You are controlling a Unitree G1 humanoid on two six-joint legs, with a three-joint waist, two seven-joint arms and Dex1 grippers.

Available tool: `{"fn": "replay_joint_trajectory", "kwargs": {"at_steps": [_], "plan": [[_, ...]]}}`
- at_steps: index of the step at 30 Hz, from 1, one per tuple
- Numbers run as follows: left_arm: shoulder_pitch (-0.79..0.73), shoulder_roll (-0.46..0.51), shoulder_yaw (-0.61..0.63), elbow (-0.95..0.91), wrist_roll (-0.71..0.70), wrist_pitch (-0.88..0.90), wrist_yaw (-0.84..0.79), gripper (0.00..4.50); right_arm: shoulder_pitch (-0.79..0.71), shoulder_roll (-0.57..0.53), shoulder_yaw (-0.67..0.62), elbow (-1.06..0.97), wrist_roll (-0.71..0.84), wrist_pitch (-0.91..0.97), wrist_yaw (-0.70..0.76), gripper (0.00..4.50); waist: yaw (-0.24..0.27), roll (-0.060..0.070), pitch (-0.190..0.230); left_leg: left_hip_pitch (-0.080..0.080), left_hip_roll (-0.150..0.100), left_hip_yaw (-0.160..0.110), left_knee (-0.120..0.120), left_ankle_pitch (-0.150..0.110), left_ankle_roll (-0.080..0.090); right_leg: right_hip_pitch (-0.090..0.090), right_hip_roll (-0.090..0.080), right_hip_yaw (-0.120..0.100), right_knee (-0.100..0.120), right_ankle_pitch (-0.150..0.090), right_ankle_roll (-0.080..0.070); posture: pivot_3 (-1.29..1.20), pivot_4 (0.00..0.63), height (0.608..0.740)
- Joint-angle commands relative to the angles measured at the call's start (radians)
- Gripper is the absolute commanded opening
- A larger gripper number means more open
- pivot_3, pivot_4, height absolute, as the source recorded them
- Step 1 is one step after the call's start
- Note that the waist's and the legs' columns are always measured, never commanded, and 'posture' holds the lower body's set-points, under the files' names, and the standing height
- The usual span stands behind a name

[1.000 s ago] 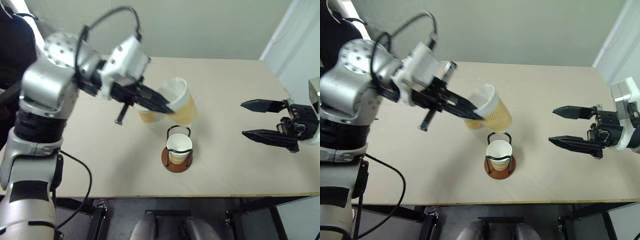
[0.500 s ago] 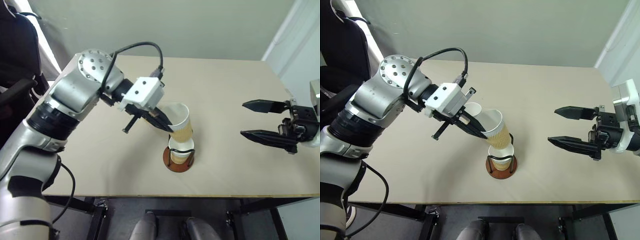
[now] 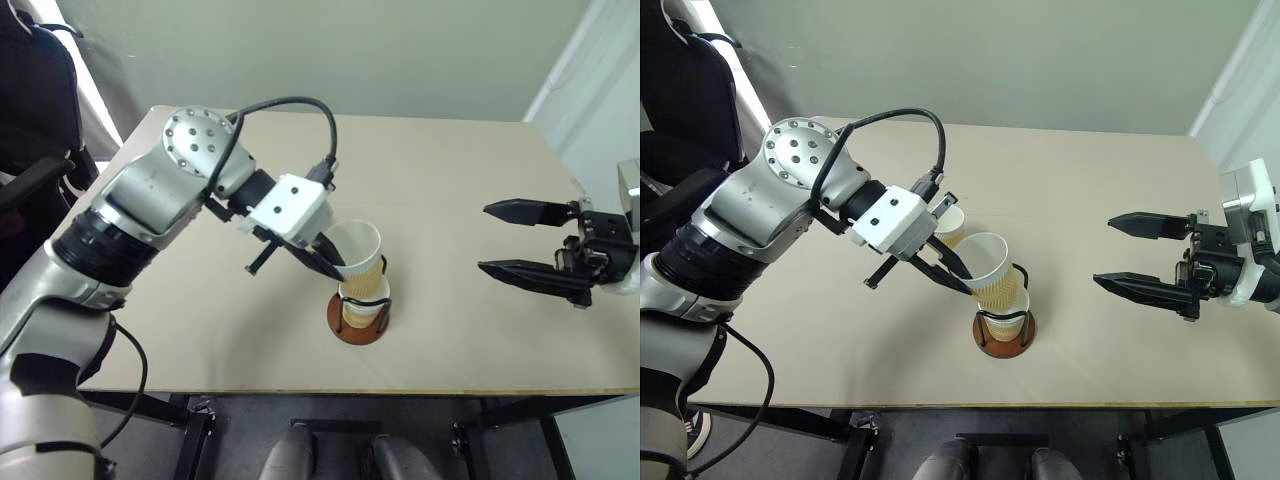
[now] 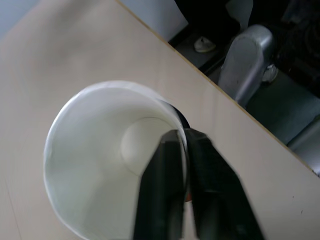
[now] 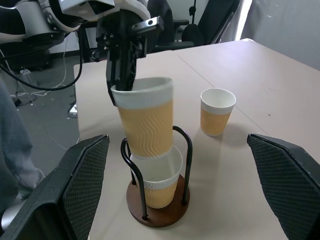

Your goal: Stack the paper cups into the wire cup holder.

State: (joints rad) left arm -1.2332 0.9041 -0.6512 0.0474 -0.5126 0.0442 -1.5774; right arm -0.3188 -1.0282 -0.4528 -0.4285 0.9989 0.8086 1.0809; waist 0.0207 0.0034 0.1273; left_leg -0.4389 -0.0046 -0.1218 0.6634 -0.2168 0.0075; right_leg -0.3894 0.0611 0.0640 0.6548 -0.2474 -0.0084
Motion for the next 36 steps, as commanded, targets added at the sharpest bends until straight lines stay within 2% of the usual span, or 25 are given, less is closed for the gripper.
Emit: {"fn": "replay_joint_trajectory", "kwargs": {"at_steps": [1, 8, 9, 12, 15, 18, 22, 24, 32, 36], "plan": [[-0.003, -0.024, 0.020, 0.013, 0.042, -0.027, -0.037, 1.71, -0.001, -0.016, -0.036, -0.015, 0.014, -0.014, -0.004, 4.50, 0.000, 0.000, 0.000, 0.000, 0.000, 0.000, 0.000, 0.000, 0.000, 0.000, 0.000, 0.000, 0.000, 0.000, 0.000, 0.00, 0.150, 0.740], [-0.008, -0.094, 0.088, 0.043, 0.039, -0.006, -0.037, 4.31, -0.016, -0.018, -0.016, 0.001, -0.001, -0.022, 0.000, 4.50, 0.001, 0.000, 0.000, 0.000, 0.000, 0.000, 0.000, 0.000, 0.000, 0.000, 0.000, 0.000, 0.000, 0.000, 0.000, 0.00, 0.150, 0.740], [-0.015, -0.107, 0.123, 0.054, 0.021, 0.032, -0.036, 4.48, -0.019, -0.018, -0.012, 0.003, -0.004, -0.024, 0.001, 4.50, 0.001, 0.000, 0.000, -0.001, 0.000, 0.000, 0.000, 0.000, 0.000, 0.000, 0.000, 0.000, 0.000, 0.000, 0.000, 0.00, 0.150, 0.740], [-0.026, -0.114, 0.203, 0.118, 0.019, 0.108, -0.034, 4.48, -0.021, -0.019, -0.010, 0.006, -0.006, -0.027, 0.003, 4.50, 0.001, 0.000, 0.000, -0.001, 0.000, 0.000, 0.000, 0.000, 0.000, 0.000, 0.000, 0.000, 0.000, 0.000, 0.001, 0.00, 0.150, 0.740], [-0.017, -0.114, 0.250, 0.242, 0.097, 0.107, 0.003, 4.48, -0.012, -0.020, -0.014, 0.006, -0.006, -0.031, 0.009, 4.50, 0.001, 0.000, 0.000, 0.000, 0.000, 0.000, 0.000, 0.000, 0.000, 0.000, 0.000, 0.000, 0.000, 0.000, 0.001, 0.00, 0.150, 0.740], [-0.019, -0.133, 0.267, 0.461, 0.238, -0.014, 0.081, 4.48, -0.006, -0.019, -0.011, 0.010, -0.011, -0.037, 0.013, 4.50, 0.001, 0.000, 0.000, 0.001, 0.000, 0.000, 0.000, 0.000, 0.000, 0.000, 0.000, 0.000, 0.001, 0.000, 0.001, 0.00, 0.150, 0.740], [-0.060, -0.234, 0.284, 0.797, 0.368, -0.130, 0.227, 4.48, -0.024, -0.011, 0.018, 0.019, -0.024, -0.049, 0.018, 4.50, 0.009, 0.000, 0.000, 0.001, 0.000, 0.000, 0.001, 0.000, 0.000, 0.000, 0.000, 0.001, 0.001, 0.001, 0.001, 0.00, 0.150, 0.740], [-0.086, -0.299, 0.289, 0.926, 0.410, -0.141, 0.249, 4.48, -0.029, -0.009, 0.030, 0.025, -0.033, -0.056, 0.020, 4.50, 0.013, 0.000, 0.000, 0.000, -0.001, 0.000, 0.002, 0.000, 0.001, 0.000, -0.001, 0.001, 0.001, 0.001, 0.002, 0.00, 0.150, 0.740], [-0.102, -0.371, 0.293, 1.097, 0.541, -0.202, 0.237, 4.48, -0.030, -0.010, 0.039, 0.026, -0.036, -0.058, 0.016, 4.50, 0.015, 0.000, 0.000, -0.013, -0.002, 0.001, 0.004, 0.003, 0.002, -0.008, -0.002, 0.001, -0.006, 0.003, 0.006, 0.00, 0.150, 0.740], [-0.093, -0.386, 0.290, 1.144, 0.612, -0.241, 0.312, 4.48, -0.032, -0.013, 0.033, 0.021, -0.033, -0.052, 0.011, 4.50, 0.014, 0.000, 0.000, -0.014, -0.002, 0.003, 0.004, 0.004, 0.000, -0.009, -0.002, 0.002, -0.008, 0.002, 0.008, 0.00, 0.150, 0.740]]}}
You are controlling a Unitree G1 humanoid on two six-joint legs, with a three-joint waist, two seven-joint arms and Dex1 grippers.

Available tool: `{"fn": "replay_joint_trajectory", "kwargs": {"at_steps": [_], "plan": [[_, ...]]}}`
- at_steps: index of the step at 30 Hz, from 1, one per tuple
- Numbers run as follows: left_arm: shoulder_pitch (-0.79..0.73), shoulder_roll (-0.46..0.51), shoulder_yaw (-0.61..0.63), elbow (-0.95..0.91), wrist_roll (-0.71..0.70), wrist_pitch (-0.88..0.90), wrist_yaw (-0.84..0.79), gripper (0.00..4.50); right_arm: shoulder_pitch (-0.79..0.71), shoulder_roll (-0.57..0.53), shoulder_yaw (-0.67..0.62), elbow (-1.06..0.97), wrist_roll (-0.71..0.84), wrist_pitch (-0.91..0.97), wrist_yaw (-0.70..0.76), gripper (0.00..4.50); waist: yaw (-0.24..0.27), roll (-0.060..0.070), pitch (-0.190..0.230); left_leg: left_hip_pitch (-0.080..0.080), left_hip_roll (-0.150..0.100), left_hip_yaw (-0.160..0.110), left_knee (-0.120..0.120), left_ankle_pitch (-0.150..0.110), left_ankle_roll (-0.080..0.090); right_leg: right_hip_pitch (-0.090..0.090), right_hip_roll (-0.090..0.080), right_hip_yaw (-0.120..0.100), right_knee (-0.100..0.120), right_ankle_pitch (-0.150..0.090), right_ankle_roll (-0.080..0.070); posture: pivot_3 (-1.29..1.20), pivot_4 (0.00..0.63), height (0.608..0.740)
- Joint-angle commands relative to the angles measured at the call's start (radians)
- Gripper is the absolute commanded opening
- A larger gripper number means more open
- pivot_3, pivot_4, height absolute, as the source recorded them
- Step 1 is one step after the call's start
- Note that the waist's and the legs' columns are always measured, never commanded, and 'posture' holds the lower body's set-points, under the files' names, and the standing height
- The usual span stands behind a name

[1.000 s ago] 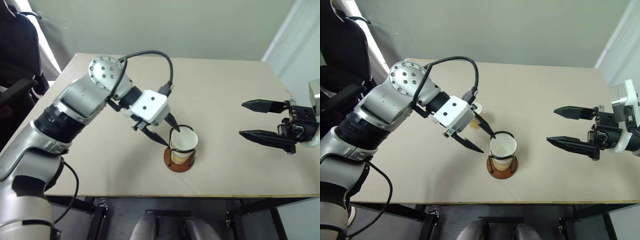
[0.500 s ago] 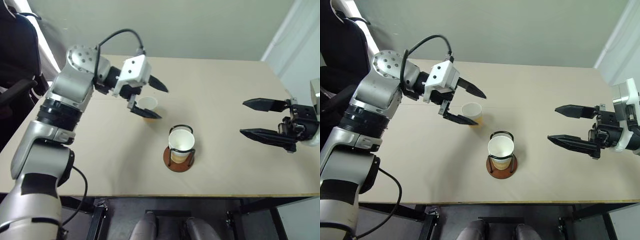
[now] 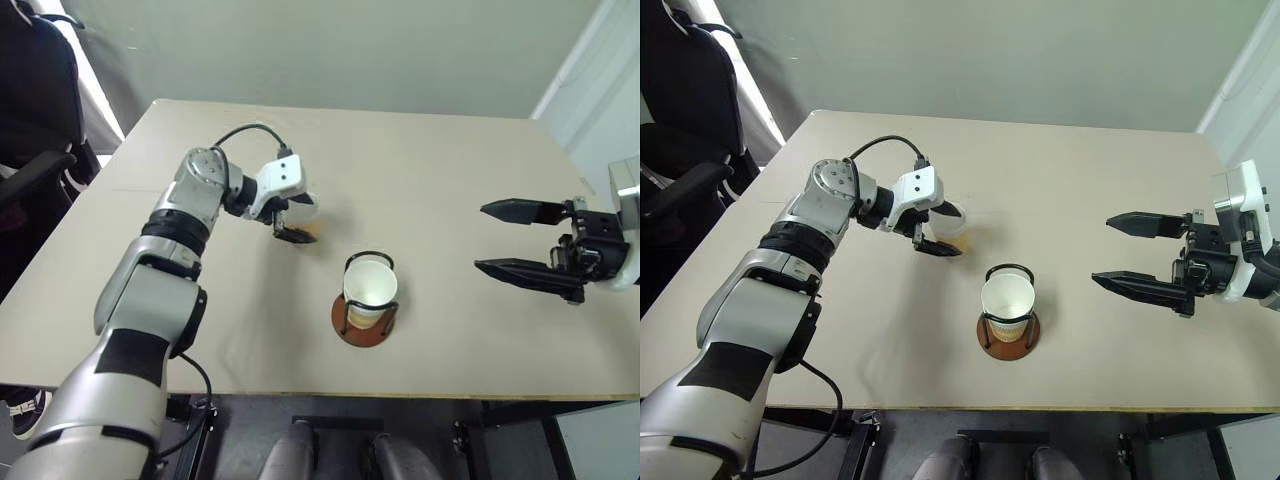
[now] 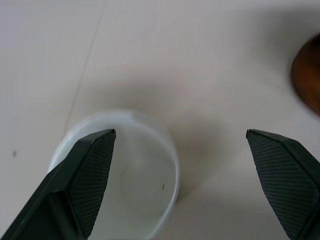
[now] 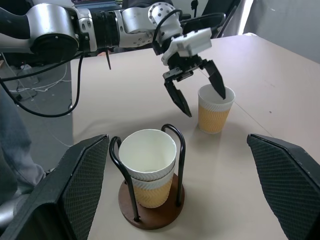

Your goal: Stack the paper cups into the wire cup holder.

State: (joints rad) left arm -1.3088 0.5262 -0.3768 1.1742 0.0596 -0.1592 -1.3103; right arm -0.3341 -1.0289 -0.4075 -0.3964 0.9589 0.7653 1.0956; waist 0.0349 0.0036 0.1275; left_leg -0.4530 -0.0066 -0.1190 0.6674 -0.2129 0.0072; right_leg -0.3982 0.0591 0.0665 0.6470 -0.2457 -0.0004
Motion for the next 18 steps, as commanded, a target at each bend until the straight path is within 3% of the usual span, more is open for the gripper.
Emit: {"fn": "replay_joint_trajectory", "kwargs": {"at_steps": [1, 4, 14, 15, 18], "plan": [[-0.016, -0.014, 0.020, 0.026, 0.049, -0.045, 0.057, 4.48, -0.016, -0.014, -0.015, -0.012, 0.007, -0.007, -0.006, 4.50, 0.000, 0.000, 0.000, 0.000, 0.000, 0.000, 0.000, 0.000, 0.000, 0.000, 0.000, 0.000, 0.000, 0.000, 0.000, 0.00, 0.150, 0.740], [-0.018, -0.034, 0.037, 0.045, 0.069, -0.057, 0.093, 3.93, -0.008, -0.020, -0.027, -0.018, 0.009, -0.001, -0.011, 4.50, 0.003, 0.000, 0.000, 0.000, -0.001, 0.001, 0.001, 0.000, 0.000, 0.000, -0.001, 0.001, -0.001, 0.000, 0.002, 0.00, 0.150, 0.740], [-0.035, -0.050, 0.079, 0.065, 0.103, -0.082, 0.060, 0.24, 0.005, -0.023, -0.043, -0.030, 0.012, 0.005, -0.032, 4.50, 0.003, 0.000, 0.000, 0.000, -0.001, 0.006, 0.004, -0.001, 0.005, 0.000, -0.002, 0.006, 0.001, 0.002, 0.007, 0.00, 0.150, 0.740], [-0.034, -0.050, 0.083, 0.066, 0.104, -0.082, 0.060, 0.03, 0.006, -0.022, -0.044, -0.031, 0.013, 0.004, -0.033, 4.50, 0.003, 0.000, 0.000, 0.000, -0.001, 0.007, 0.005, -0.002, 0.006, 0.000, -0.002, 0.007, 0.001, 0.002, 0.008, 0.00, 0.150, 0.740], [-0.041, -0.046, 0.101, 0.056, 0.093, -0.080, 0.040, 0.03, 0.014, -0.023, -0.051, -0.036, 0.014, 0.003, -0.034, 4.50, 0.003, 0.000, 0.000, 0.001, -0.001, 0.011, 0.006, -0.003, 0.011, 0.000, -0.002, 0.011, 0.001, 0.004, 0.010, 0.00, 0.150, 0.740]]}}
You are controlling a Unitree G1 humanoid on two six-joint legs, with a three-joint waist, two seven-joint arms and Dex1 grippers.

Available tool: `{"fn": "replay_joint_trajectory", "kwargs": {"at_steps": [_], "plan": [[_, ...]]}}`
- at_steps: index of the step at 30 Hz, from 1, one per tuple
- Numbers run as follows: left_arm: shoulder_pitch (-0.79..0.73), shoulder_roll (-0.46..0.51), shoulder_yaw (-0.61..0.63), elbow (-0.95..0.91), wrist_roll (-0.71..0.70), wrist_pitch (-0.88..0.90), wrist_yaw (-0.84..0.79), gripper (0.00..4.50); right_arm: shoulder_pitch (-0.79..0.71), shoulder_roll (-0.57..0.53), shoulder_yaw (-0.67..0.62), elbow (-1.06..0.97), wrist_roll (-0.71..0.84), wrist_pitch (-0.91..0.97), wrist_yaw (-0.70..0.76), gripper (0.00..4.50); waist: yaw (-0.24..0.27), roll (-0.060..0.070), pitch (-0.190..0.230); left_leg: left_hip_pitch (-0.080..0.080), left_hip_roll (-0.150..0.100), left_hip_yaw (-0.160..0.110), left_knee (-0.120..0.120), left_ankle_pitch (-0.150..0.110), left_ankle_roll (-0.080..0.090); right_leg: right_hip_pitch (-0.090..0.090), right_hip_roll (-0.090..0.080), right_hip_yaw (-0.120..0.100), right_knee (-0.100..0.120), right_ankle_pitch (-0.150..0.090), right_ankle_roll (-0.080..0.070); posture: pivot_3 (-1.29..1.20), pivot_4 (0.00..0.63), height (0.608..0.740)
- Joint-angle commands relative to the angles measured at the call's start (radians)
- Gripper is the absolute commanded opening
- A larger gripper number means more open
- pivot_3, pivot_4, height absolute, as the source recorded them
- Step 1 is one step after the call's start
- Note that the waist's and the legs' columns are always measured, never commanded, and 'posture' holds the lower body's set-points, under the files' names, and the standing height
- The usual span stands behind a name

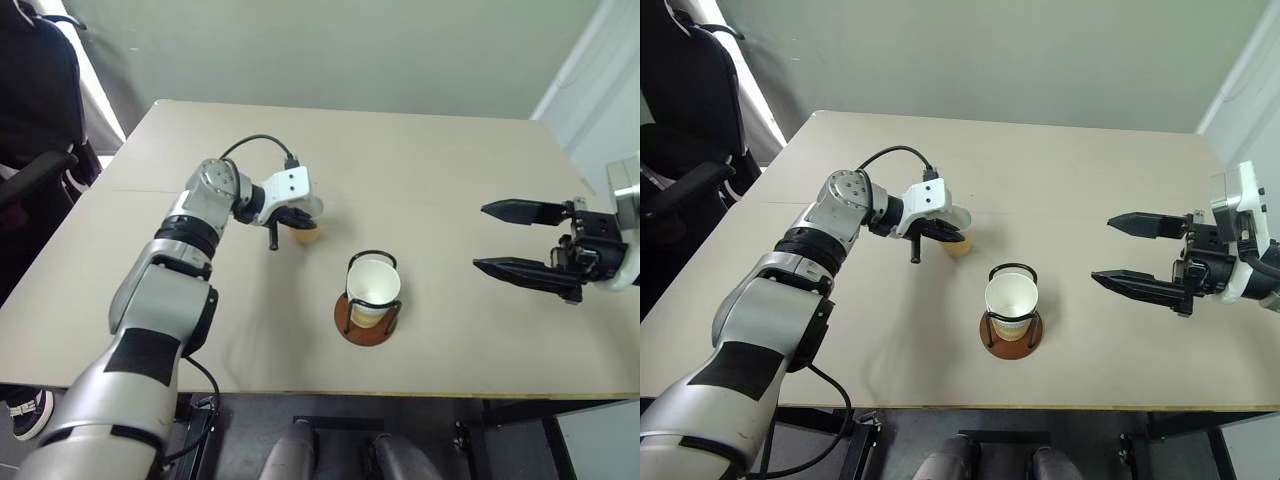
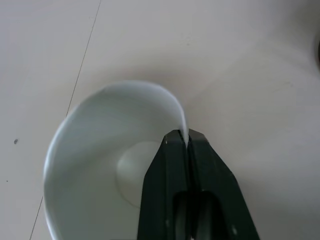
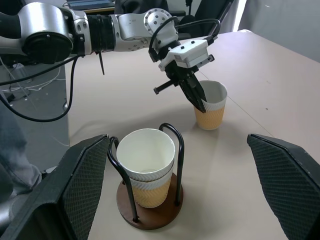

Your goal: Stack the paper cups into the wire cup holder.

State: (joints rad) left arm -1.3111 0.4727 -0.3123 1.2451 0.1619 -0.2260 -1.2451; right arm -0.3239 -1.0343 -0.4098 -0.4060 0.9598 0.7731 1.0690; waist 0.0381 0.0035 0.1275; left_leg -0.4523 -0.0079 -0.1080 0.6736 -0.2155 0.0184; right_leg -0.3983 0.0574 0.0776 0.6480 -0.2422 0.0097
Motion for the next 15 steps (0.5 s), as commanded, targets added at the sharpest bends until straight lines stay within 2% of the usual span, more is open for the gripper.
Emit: {"fn": "replay_joint_trajectory", "kwargs": {"at_steps": [1, 5, 7, 10, 15], "plan": [[-0.045, 0.010, 0.048, -0.024, -0.020, -0.011, -0.045, 0.03, 0.008, -0.018, -0.053, -0.028, 0.014, -0.006, -0.006, 4.50, 0.000, 0.000, 0.000, 0.000, 0.000, 0.002, 0.001, 0.000, 0.001, 0.000, 0.000, 0.001, 0.000, 0.001, 0.001, 0.00, 0.150, 0.740], [-0.084, 0.024, 0.112, -0.106, -0.105, 0.033, -0.229, 0.03, 0.017, -0.021, -0.068, -0.028, 0.016, -0.008, -0.002, 4.50, 0.000, 0.000, 0.000, -0.001, 0.000, 0.004, 0.007, -0.003, 0.007, 0.000, 0.000, 0.004, 0.000, 0.002, 0.004, 0.00, 0.150, 0.740], [-0.102, 0.037, 0.126, -0.218, -0.182, 0.094, -0.339, 0.03, 0.022, -0.024, -0.075, -0.029, 0.016, -0.009, 0.002, 4.50, 0.000, 0.000, 0.000, -0.002, 0.000, 0.005, 0.008, -0.004, 0.008, -0.001, -0.001, 0.004, 0.000, 0.003, 0.005, 0.00, 0.150, 0.740], [-0.118, 0.102, 0.069, -0.512, -0.417, 0.263, -0.369, 0.03, 0.021, -0.027, -0.076, -0.021, 0.009, -0.014, 0.005, 4.50, 0.000, 0.000, 0.000, -0.003, -0.001, 0.007, 0.009, -0.004, 0.011, -0.001, -0.003, 0.004, 0.000, 0.004, 0.006, 0.00, 0.150, 0.740], [-0.104, 0.200, -0.016, -0.880, -0.750, 0.466, -0.369, 0.03, 0.008, -0.021, -0.058, -0.005, -0.007, -0.027, -0.002, 4.50, -0.004, 0.001, 0.000, -0.002, -0.001, 0.011, 0.008, -0.005, 0.012, -0.001, -0.004, 0.006, -0.001, 0.004, 0.007, 0.00, 0.150, 0.740]]}}
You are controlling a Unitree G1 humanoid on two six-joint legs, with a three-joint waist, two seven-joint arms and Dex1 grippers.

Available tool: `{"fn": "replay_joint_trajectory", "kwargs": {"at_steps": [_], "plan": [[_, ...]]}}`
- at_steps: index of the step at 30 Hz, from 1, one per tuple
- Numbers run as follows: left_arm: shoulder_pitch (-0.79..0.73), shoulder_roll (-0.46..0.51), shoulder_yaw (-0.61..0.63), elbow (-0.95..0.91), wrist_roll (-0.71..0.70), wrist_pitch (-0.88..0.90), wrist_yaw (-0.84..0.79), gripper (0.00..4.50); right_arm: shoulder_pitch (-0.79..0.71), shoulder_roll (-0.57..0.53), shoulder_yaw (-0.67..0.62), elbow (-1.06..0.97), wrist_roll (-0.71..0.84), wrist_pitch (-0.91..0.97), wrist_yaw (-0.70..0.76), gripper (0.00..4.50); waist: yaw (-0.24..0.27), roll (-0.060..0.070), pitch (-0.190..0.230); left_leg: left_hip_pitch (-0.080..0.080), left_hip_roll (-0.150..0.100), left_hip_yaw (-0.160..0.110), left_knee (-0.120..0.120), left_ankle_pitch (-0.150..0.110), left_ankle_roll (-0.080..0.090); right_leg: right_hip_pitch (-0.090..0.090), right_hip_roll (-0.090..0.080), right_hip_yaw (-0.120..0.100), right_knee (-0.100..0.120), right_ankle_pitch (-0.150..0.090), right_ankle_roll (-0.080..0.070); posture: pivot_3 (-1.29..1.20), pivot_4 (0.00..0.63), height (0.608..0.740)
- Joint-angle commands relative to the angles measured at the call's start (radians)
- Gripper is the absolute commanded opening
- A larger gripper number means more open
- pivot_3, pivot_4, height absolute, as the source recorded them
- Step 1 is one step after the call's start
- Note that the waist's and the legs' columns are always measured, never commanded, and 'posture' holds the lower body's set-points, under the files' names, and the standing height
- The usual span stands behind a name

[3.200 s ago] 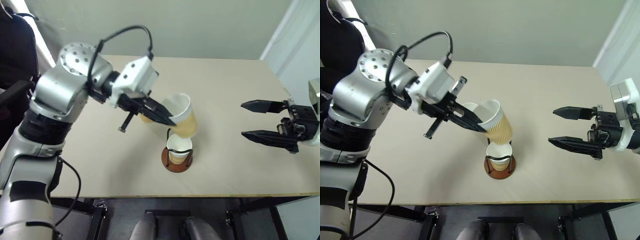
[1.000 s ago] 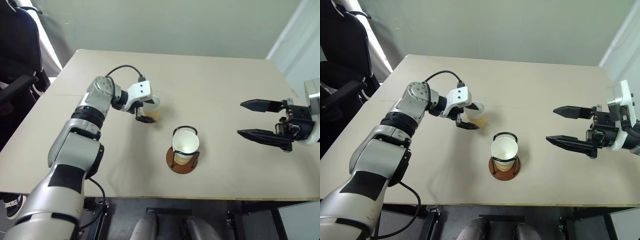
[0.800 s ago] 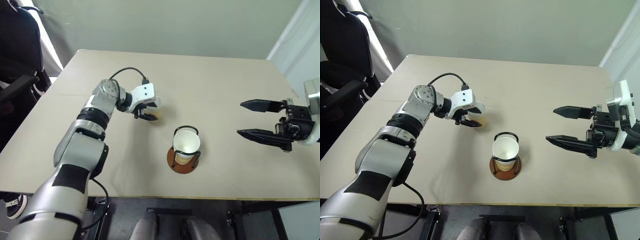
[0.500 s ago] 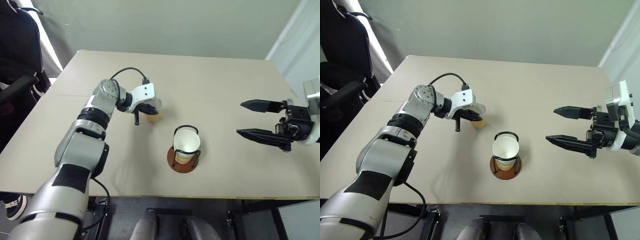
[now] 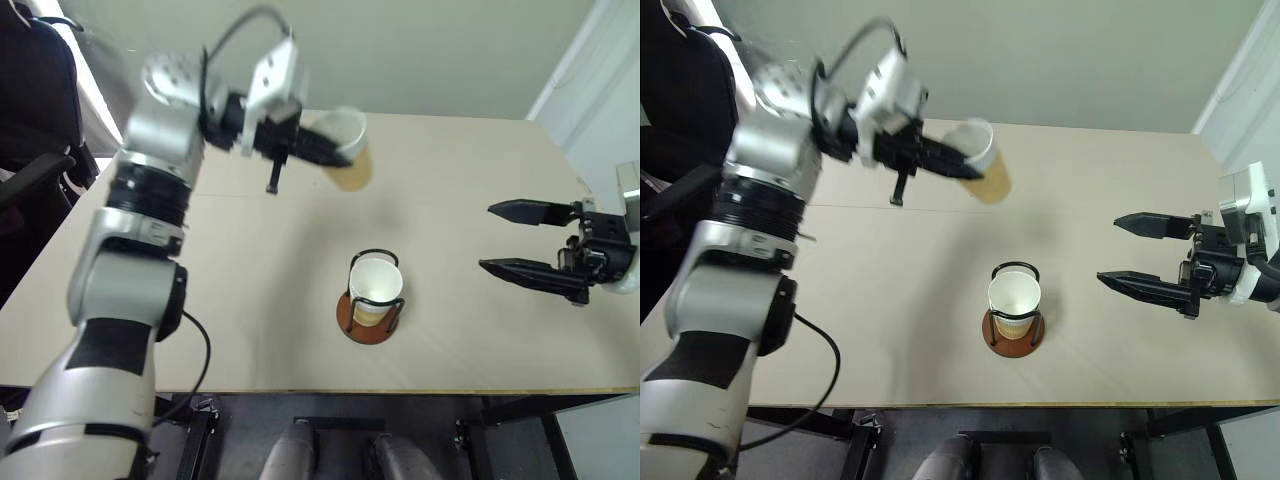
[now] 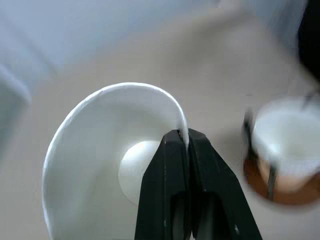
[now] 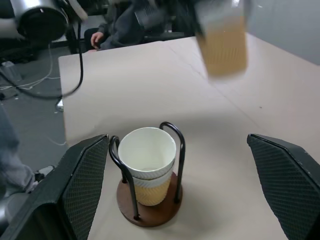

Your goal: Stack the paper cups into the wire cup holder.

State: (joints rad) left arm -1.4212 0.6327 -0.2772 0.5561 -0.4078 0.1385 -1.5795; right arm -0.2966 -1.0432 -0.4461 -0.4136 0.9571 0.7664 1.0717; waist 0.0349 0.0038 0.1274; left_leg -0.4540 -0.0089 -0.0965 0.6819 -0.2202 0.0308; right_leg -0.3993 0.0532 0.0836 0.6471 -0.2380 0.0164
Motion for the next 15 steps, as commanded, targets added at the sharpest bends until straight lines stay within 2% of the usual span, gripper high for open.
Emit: {"fn": "replay_joint_trajectory", "kwargs": {"at_steps": [1, 5, 9, 15], "plan": [[0.021, 0.064, -0.076, -0.250, -0.234, 0.127, -0.035, 0.03, -0.023, -0.011, -0.017, 0.006, -0.007, -0.022, -0.007, 4.50, -0.001, 0.001, 0.000, 0.001, 0.000, 0.001, 0.000, 0.000, 0.000, 0.001, 0.000, 0.000, 0.000, 0.000, 0.000, 0.00, 0.150, 0.740], [0.079, 0.157, -0.199, -0.414, -0.336, 0.142, -0.035, 0.03, -0.011, -0.004, -0.038, -0.003, 0.008, -0.028, 0.004, 4.50, -0.002, 0.002, -0.001, 0.004, 0.000, 0.001, 0.000, 0.000, 0.000, 0.002, 0.000, 0.000, 0.003, 0.000, 0.000, 0.00, 0.150, 0.740], [0.086, 0.177, -0.275, -0.405, -0.300, 0.071, -0.035, 0.03, 0.015, 0.000, -0.098, -0.039, 0.082, 0.000, 0.004, 4.50, -0.001, 0.002, -0.001, 0.005, 0.000, 0.001, 0.000, 0.001, 0.000, 0.001, 0.000, 0.000, 0.007, 0.002, -0.002, 0.00, 0.150, 0.740], [0.081, 0.178, -0.341, -0.385, -0.290, -0.002, -0.035, 0.03, 0.069, -0.006, -0.158, -0.091, 0.112, 0.015, -0.035, 4.50, -0.003, 0.002, 0.000, 0.009, 0.000, 0.001, 0.000, 0.001, 0.000, 0.004, -0.001, 0.000, 0.006, 0.003, -0.003, 0.00, 0.150, 0.740]]}}
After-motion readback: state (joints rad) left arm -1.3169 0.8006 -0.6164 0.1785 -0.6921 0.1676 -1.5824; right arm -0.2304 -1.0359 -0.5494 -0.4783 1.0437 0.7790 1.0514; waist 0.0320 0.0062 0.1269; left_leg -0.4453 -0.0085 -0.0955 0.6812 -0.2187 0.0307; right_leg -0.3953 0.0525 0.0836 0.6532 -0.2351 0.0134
